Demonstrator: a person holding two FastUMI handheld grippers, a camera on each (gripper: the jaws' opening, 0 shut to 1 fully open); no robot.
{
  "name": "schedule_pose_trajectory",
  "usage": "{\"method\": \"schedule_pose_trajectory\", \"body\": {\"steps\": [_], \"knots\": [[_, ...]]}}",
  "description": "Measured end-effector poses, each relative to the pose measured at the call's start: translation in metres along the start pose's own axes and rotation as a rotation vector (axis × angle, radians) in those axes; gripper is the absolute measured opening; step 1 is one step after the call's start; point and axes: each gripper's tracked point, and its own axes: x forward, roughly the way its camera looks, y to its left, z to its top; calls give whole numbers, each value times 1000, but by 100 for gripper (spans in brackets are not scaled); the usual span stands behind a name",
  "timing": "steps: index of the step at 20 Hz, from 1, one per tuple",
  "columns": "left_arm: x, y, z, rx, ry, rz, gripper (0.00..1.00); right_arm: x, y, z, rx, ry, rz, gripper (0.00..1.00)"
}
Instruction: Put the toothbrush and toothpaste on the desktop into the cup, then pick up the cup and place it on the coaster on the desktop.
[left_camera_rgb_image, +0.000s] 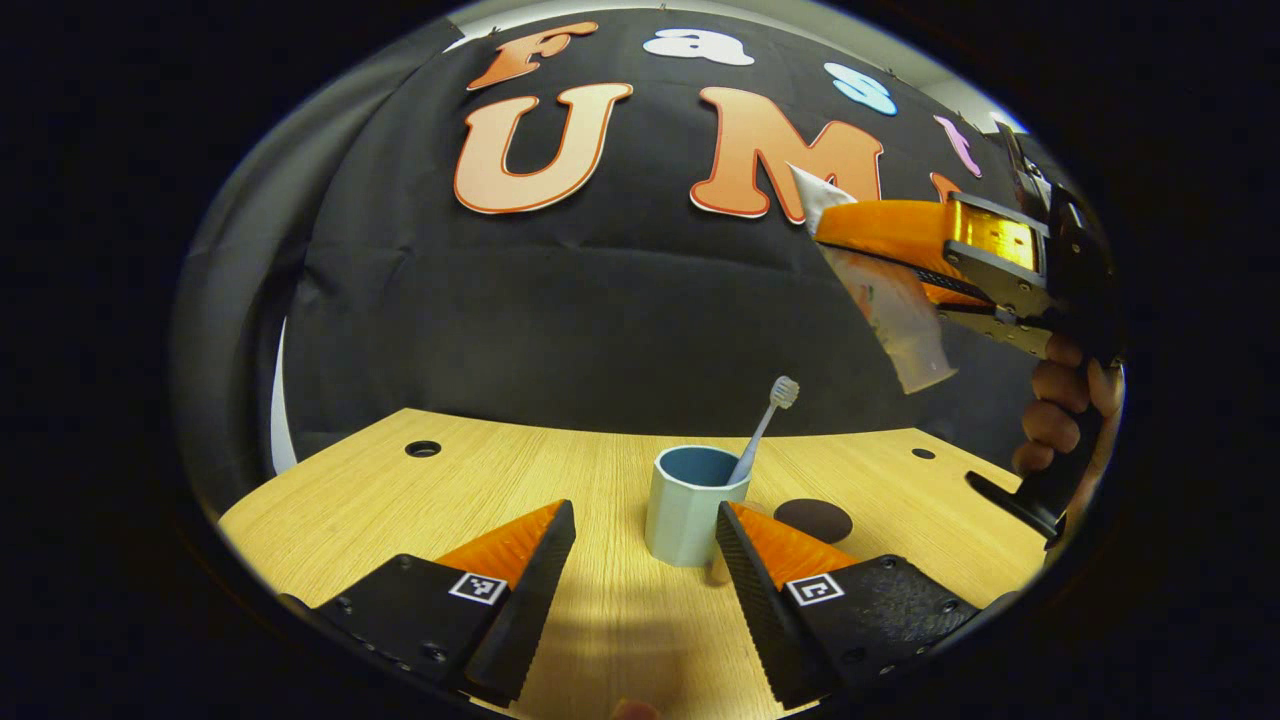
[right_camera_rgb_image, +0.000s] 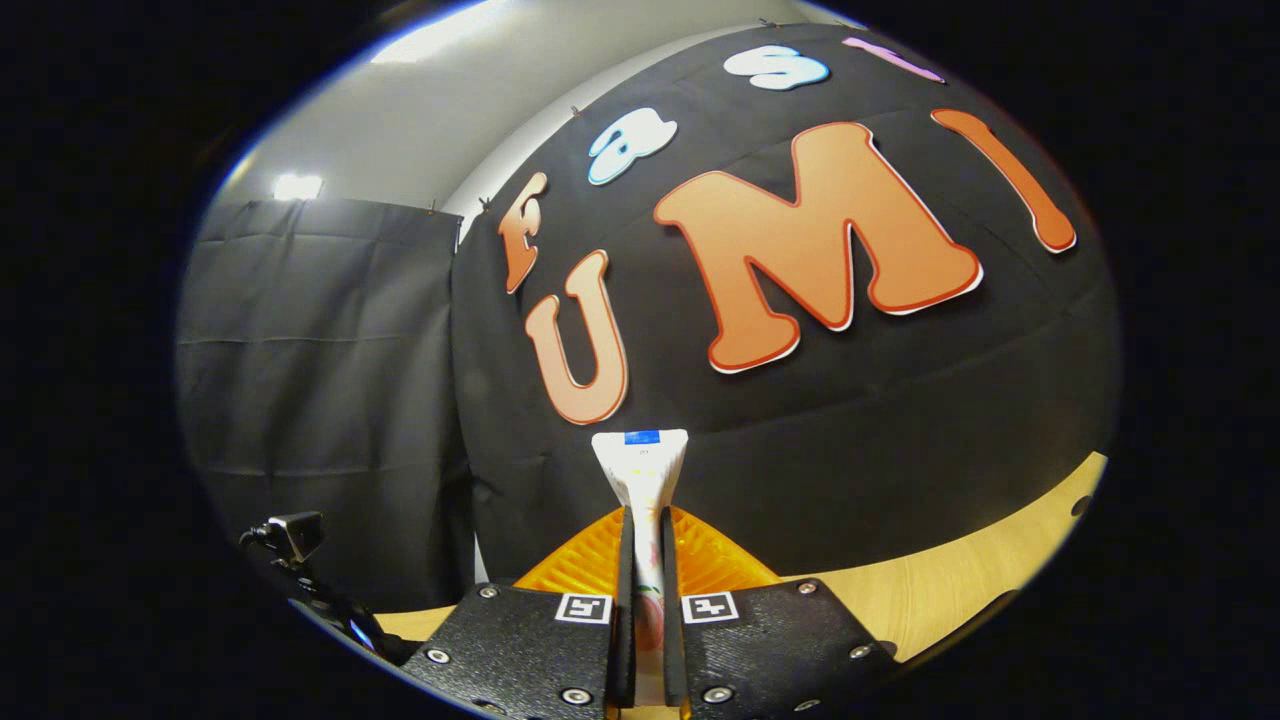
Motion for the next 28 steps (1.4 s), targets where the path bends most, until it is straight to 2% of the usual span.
{"method": "schedule_pose_trajectory", "body": {"steps": [7,12,19,21,28], "knots": [[-12,12,-17,-56,27,3,86,38,23,-34,37,-11,62,11],[-22,23,-22,-80,30,17,89,63,22,-52,29,-40,66,11],[-25,28,-24,-86,31,25,89,81,9,-89,10,-13,49,11],[-25,27,-27,-96,36,20,89,84,3,-95,21,1,38,11],[-26,21,-35,-122,69,10,89,87,-21,-113,53,73,-75,12]]}}
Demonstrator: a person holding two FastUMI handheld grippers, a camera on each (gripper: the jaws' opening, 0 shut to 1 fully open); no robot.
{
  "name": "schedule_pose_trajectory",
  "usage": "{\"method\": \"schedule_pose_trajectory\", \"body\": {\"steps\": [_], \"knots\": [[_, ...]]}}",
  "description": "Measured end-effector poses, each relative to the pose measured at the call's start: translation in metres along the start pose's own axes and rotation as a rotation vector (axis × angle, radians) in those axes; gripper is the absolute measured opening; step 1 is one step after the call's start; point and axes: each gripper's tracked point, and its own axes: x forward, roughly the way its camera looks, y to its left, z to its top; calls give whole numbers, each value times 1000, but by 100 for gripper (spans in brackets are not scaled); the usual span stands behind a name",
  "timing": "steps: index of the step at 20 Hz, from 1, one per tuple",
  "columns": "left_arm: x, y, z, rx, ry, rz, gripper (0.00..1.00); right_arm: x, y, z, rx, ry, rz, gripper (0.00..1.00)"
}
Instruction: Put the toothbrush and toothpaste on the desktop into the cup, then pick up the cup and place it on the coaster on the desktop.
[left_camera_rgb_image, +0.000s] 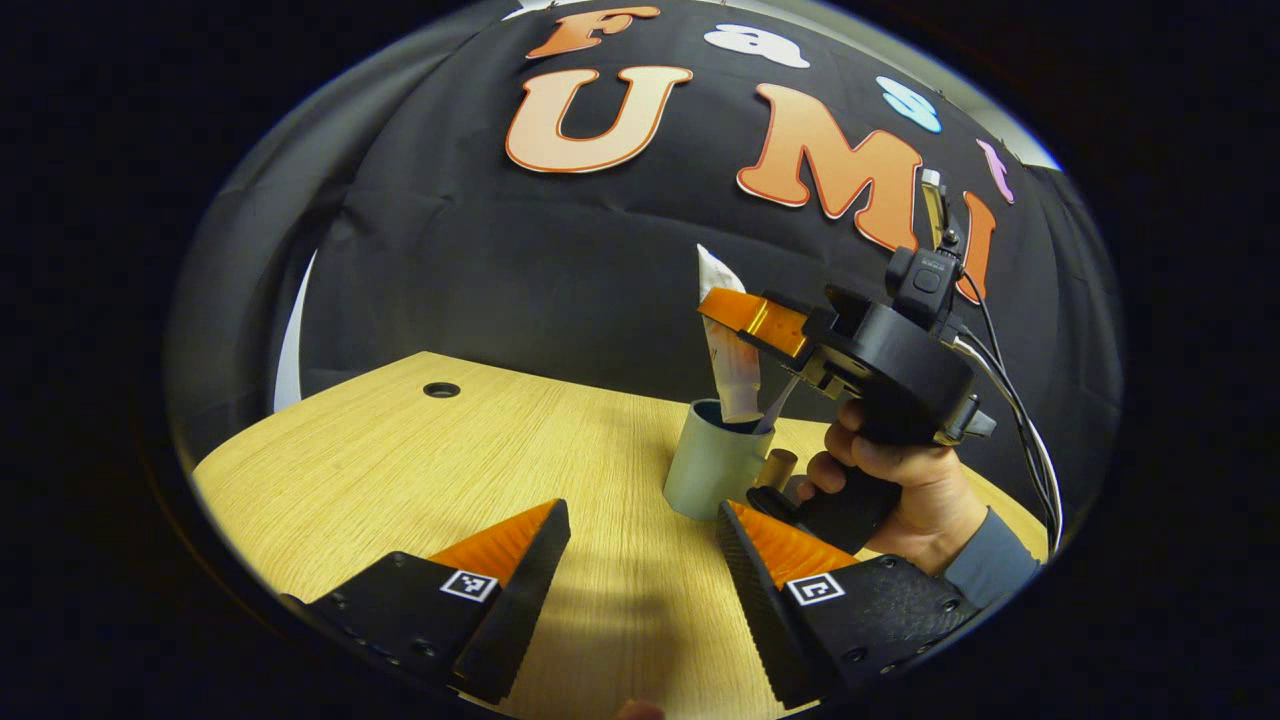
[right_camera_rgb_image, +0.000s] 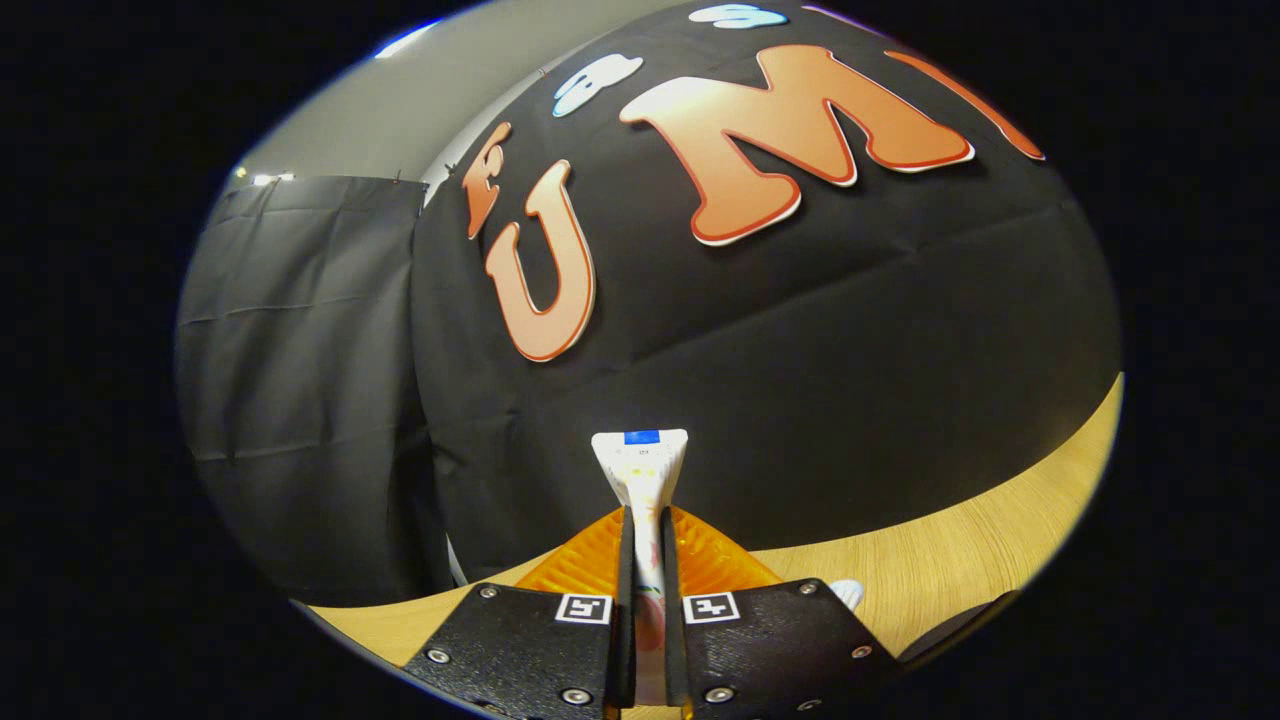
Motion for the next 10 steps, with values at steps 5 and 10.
{"method": "schedule_pose_trajectory", "body": {"steps": [5,10], "knots": [[-2,2,-11,-20,34,11,89,-4,-3,-5,-8,29,-20,15],[-8,3,-19,-42,57,22,89,-18,-6,-1,-30,48,-40,16]]}}
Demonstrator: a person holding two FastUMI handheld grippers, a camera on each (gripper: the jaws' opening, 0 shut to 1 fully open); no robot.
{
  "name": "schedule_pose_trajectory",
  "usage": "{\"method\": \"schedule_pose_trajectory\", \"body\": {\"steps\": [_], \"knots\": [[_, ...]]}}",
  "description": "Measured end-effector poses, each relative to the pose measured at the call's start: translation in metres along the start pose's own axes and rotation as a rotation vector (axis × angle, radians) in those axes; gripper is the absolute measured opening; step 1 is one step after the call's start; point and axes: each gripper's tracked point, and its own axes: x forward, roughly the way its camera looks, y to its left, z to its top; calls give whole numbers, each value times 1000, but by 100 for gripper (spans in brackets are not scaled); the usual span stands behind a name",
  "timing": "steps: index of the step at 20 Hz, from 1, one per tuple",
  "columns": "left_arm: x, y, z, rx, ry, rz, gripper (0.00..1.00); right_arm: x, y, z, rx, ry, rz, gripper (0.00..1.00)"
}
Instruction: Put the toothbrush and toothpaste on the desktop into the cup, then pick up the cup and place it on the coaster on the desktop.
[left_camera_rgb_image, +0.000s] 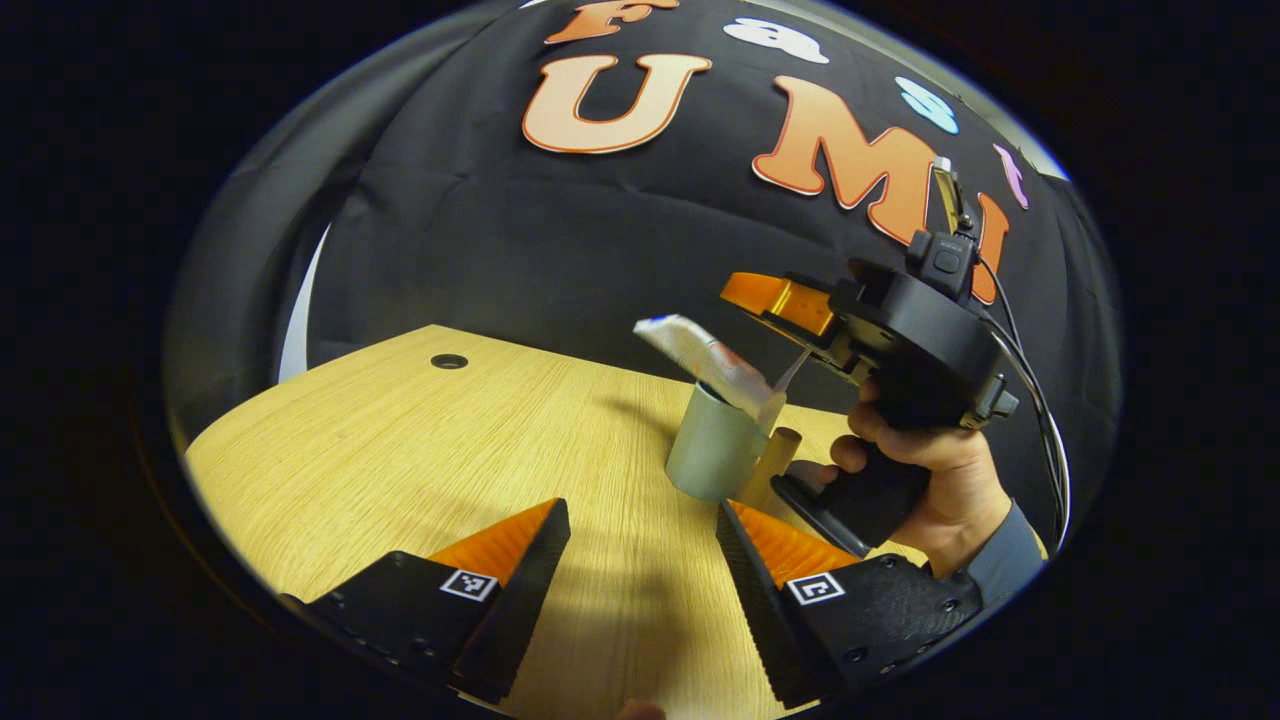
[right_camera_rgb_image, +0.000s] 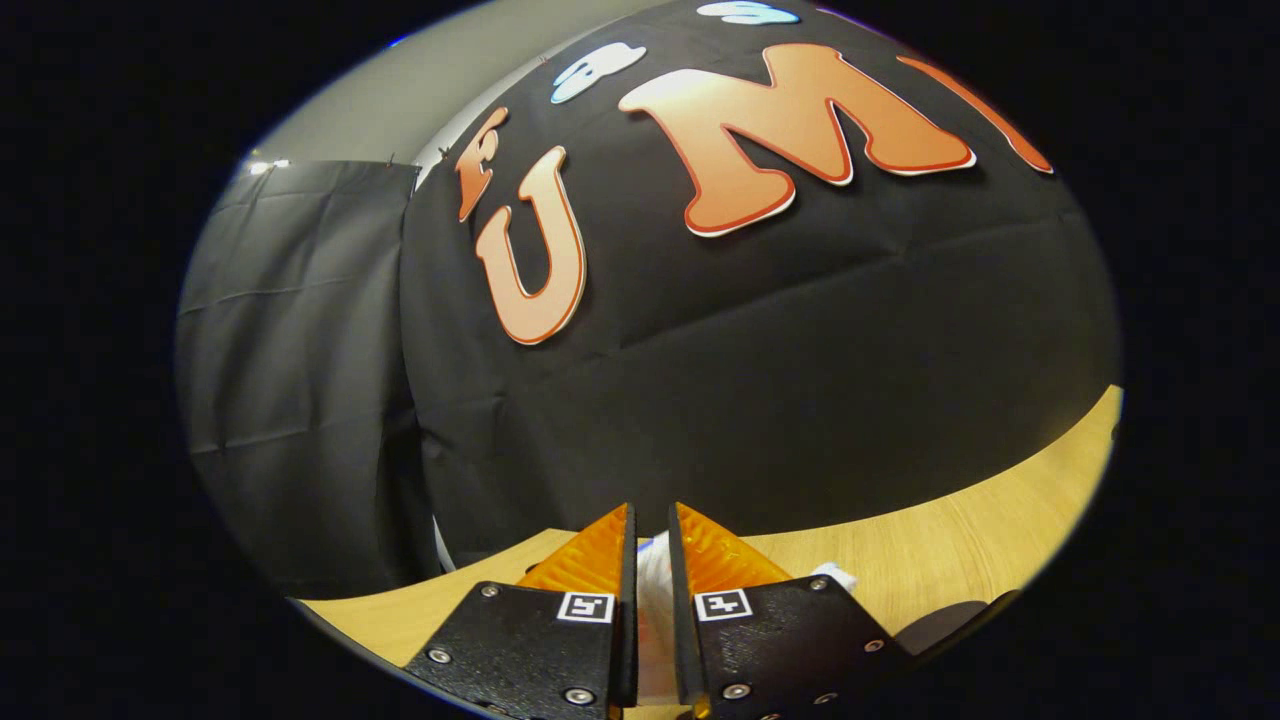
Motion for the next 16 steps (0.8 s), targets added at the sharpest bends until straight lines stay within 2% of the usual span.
{"method": "schedule_pose_trajectory", "body": {"steps": [6,11,16], "knots": [[0,-2,-3,16,29,13,89,-34,-1,29,-33,-39,-2,18],[-9,3,-18,-47,59,29,89,-55,5,46,-105,-29,20,24],[-38,20,-14,-60,51,48,89,-57,42,16,-220,91,101,36]]}}
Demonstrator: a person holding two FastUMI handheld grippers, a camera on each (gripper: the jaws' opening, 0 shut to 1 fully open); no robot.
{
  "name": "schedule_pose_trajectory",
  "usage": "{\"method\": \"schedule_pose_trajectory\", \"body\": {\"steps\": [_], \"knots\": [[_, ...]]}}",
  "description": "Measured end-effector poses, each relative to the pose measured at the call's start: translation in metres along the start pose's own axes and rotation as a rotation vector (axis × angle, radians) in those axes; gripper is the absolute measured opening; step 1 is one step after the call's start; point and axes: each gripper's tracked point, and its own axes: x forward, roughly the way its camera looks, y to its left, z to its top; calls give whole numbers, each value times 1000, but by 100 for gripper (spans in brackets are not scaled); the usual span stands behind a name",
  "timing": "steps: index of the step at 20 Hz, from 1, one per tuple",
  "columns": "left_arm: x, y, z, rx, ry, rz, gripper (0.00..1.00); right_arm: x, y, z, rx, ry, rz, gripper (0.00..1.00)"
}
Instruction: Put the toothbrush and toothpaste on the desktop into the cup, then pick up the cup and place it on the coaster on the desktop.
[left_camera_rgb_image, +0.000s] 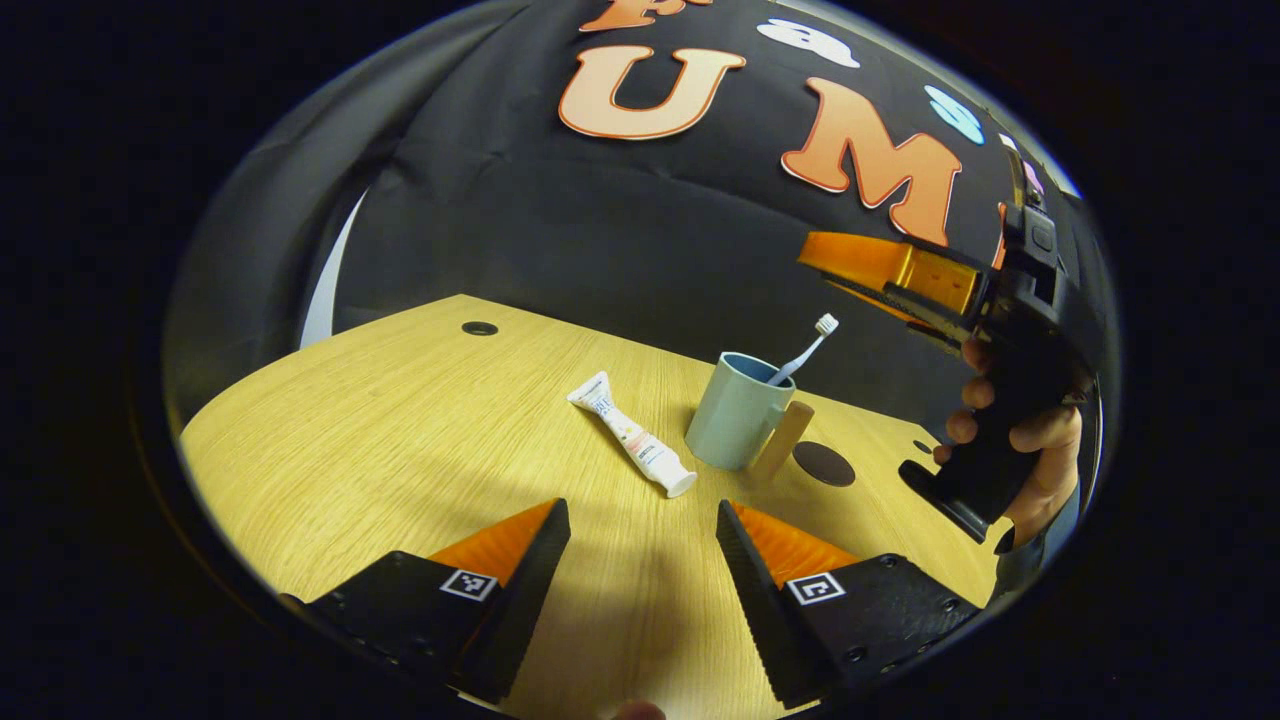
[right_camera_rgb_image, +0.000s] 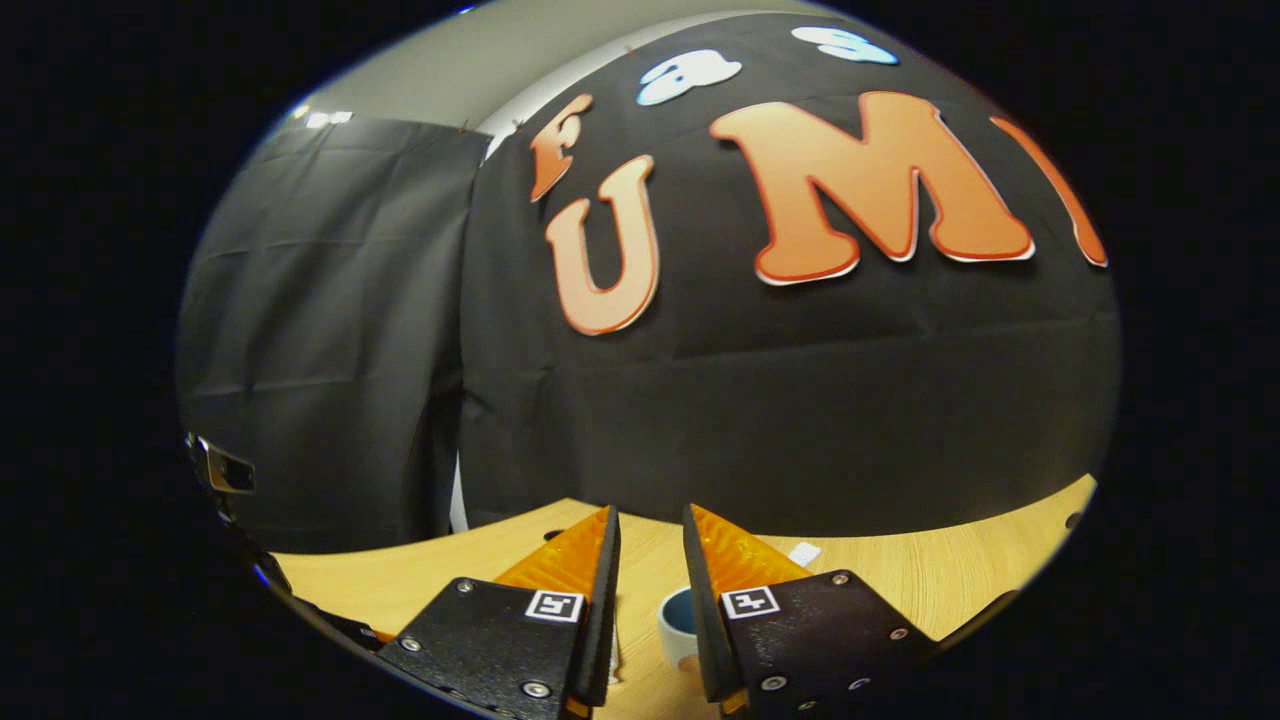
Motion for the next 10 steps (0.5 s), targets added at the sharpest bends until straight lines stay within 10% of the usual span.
{"method": "schedule_pose_trajectory", "body": {"steps": [10], "knots": [[-45,41,-15,-36,16,26,89,36,60,-98,-199,412,65,67]]}}
